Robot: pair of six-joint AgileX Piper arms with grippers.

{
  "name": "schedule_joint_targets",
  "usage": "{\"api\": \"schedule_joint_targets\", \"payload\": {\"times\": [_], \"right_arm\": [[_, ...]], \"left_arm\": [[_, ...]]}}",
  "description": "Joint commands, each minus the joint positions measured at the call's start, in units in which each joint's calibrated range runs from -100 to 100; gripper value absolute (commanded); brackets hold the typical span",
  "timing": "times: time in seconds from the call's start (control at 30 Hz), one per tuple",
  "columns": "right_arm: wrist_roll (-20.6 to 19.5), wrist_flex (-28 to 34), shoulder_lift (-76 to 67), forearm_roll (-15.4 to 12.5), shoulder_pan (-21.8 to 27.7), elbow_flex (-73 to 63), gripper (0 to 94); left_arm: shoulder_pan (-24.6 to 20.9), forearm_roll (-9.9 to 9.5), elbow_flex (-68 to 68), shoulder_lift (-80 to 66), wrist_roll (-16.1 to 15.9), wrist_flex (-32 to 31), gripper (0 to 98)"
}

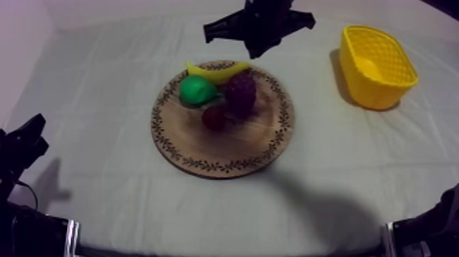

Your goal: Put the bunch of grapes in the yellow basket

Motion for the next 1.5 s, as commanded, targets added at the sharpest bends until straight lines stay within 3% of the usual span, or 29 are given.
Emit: {"api": "schedule_joint_targets", "payload": {"times": [0.0, 0.13, 0.3, 0.57, 0.83, 1.47], "right_arm": [[0.0, 0.7, 1.2, -0.2, 0.1, -0.4, 0.2], [0.1, 1.5, 3.5, -1.0, 0.4, -2.2, 2.7], [-0.3, 2.5, 5.3, -2.5, 0.9, -4.3, 12.9], [-0.1, 2.7, 6.1, -5.2, 1.3, -4.7, 42.4], [-0.6, 2.7, 7.7, -6.3, 2.1, -5.8, 62.4], [-0.3, -5.5, 17.0, -7.6, 4.0, -5.8, 66.1]], "left_arm": [[0.0, -0.02, 0.0, 0.0, 0.0, 0.0, 0.1], [0.0, -0.02, 0.0, 0.0, 0.0, 0.0, 0.1], [0.0, -0.02, 0.0, 0.0, 0.0, 0.0, 0.1], [0.0, -0.02, 0.0, 0.0, 0.0, 0.0, 0.1], [0.0, -0.02, 0.0, 0.0, 0.0, 0.0, 0.1], [0.0, -0.02, 0.0, 0.0, 0.0, 0.0, 0.1]]}}
